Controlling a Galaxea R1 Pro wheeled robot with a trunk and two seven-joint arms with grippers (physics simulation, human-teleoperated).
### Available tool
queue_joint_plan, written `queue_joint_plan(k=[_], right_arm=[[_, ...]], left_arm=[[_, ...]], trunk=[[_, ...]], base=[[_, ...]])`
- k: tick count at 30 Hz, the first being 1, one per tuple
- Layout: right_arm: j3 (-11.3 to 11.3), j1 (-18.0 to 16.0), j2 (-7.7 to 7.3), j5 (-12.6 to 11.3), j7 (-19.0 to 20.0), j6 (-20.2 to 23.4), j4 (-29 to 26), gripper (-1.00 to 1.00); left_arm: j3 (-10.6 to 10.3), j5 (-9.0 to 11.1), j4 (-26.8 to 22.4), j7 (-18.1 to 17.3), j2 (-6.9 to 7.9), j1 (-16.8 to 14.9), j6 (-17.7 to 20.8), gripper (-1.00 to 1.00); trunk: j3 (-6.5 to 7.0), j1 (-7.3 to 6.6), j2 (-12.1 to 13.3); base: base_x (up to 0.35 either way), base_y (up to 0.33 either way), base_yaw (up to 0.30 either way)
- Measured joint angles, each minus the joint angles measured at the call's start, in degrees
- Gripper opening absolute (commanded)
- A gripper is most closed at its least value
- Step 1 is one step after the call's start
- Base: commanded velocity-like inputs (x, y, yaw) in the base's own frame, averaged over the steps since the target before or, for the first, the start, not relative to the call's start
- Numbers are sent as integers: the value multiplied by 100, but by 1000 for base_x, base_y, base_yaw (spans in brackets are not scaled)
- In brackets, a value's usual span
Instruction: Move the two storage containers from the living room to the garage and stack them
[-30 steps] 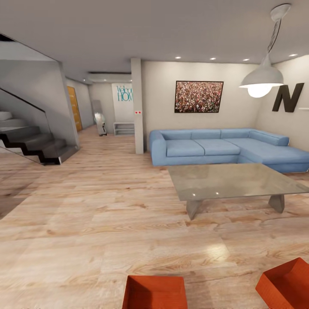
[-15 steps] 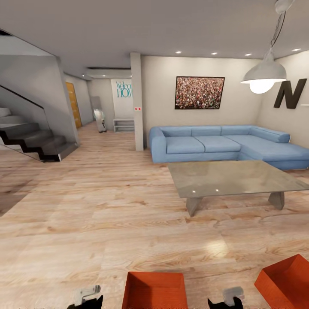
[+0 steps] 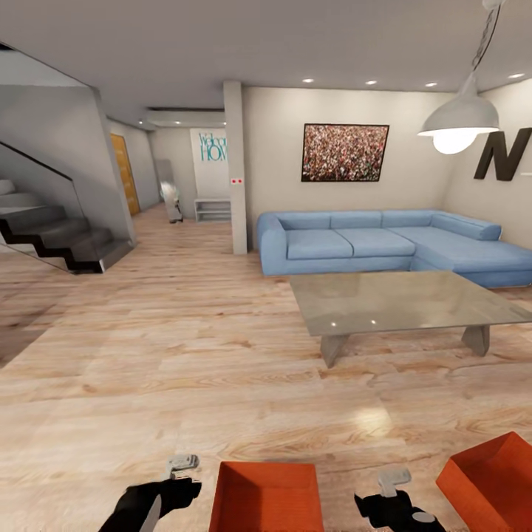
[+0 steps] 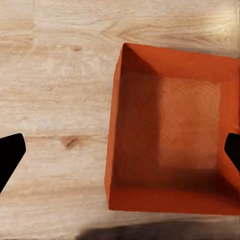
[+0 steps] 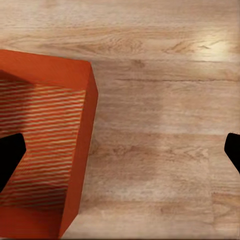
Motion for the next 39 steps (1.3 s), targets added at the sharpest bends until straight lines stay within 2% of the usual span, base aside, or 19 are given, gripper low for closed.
queue_joint_plan(k=[1,2,3,5,8,12,25,31,35,39], right_arm=[[-5,0,0,-6,22,2,6,100],[-13,-1,0,-25,275,4,21,100],[-16,-1,0,-39,558,5,31,100],[-24,-3,0,-47,790,5,38,100],[-27,-1,0,-51,926,5,41,100],[-30,-2,1,-52,988,5,46,100],[-29,-1,8,-53,1041,5,58,100],[-39,-1,23,-71,1572,5,103,100],[-21,-1,195,-41,1664,5,121,100],[-28,-1,226,-37,1677,2,121,100]], left_arm=[[-185,-37,20,15,-50,-3,22,100],[-673,-190,111,53,-181,-6,-5,100],[-855,-279,146,139,-225,-8,-119,100],[-957,-333,174,361,-248,-9,-308,100],[-1002,-328,183,760,-275,-9,-447,100],[-1001,-307,183,897,-267,-9,-501,100],[-981,-293,184,925,-262,-9,-800,100],[-980,-290,184,925,-283,-9,-809,100],[-980,-289,184,924,-285,-9,-817,100],[-980,-289,184,924,-285,-9,-818,100]], trunk=[[-9,0,0],[-19,0,0],[-28,0,0],[-46,0,0],[-74,0,0],[-110,0,0],[-230,0,0],[-279,0,0],[-309,0,0],[-339,0,0]], base=[[0,0,0],[0,0,0],[0,0,0],[0,0,0],[0,0,0],[0,0,0],[-72,0,0],[-1,0,0],[0,0,0],[0,0,0]])
